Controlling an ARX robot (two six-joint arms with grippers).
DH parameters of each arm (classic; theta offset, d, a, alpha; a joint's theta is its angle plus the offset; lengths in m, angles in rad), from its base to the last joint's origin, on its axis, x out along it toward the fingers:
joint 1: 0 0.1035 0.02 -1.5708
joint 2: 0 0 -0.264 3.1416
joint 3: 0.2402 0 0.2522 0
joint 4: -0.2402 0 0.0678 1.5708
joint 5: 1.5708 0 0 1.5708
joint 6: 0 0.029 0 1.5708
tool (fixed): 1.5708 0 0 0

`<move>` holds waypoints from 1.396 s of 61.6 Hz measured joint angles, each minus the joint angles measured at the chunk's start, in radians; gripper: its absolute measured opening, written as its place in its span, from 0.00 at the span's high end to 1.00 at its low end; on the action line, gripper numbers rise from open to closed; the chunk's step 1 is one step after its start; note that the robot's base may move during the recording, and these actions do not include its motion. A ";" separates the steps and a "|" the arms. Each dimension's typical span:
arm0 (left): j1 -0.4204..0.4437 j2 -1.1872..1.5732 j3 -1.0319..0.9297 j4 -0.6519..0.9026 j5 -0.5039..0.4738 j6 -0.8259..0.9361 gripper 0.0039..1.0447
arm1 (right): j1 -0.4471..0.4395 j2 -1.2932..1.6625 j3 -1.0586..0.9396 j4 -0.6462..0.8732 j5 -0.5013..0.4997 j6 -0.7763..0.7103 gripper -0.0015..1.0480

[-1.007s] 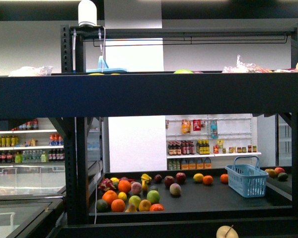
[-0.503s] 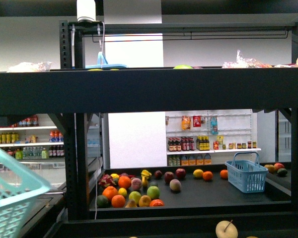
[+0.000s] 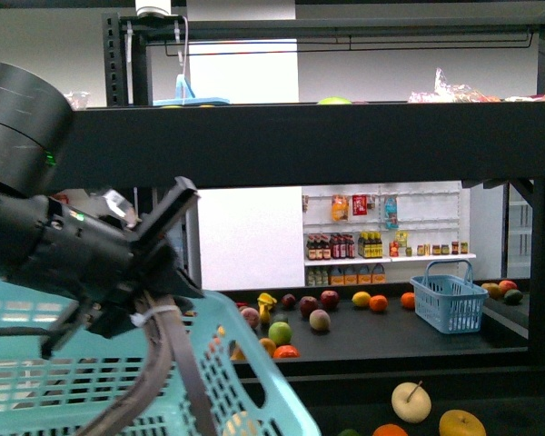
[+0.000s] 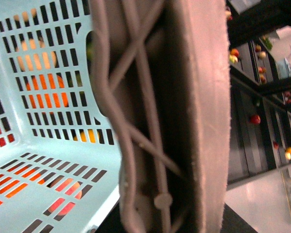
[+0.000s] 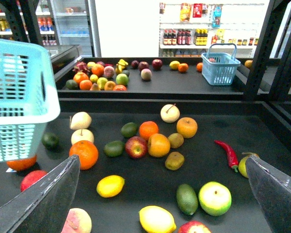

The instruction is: Pick lemon from shelf

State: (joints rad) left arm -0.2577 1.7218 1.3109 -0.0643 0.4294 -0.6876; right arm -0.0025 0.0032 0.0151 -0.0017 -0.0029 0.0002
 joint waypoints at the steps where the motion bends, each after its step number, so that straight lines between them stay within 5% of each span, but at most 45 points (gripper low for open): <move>1: -0.006 0.003 0.001 0.001 0.003 0.003 0.87 | 0.000 0.000 0.000 0.000 0.000 0.000 0.02; 34: -0.158 0.132 0.120 0.032 0.043 0.041 0.87 | 0.013 0.020 0.010 -0.037 0.050 0.020 0.02; 36: -0.160 0.132 0.120 0.033 0.043 0.042 0.87 | 0.029 0.119 0.066 -0.163 0.146 0.098 0.02; 40: -0.161 0.132 0.121 0.033 0.045 0.041 0.87 | -0.008 0.305 0.126 -0.215 0.105 0.178 0.02; 52: -0.163 0.132 0.121 0.033 0.043 0.043 0.87 | -0.163 0.868 0.312 -0.016 -0.064 0.211 0.02; 68: -0.163 0.132 0.121 0.034 0.042 0.046 0.87 | -0.184 1.584 0.635 -0.010 -0.048 0.282 0.02; 77: -0.163 0.132 0.121 0.034 0.044 0.047 0.87 | -0.142 1.822 0.777 0.092 -0.001 0.208 0.02; 86: -0.163 0.132 0.121 0.034 0.042 0.047 0.87 | -0.129 1.980 0.874 0.179 -0.063 -0.007 0.02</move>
State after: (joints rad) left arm -0.4206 1.8542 1.4319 -0.0303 0.4717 -0.6411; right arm -0.1310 1.9835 0.8886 0.1776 -0.0658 -0.0071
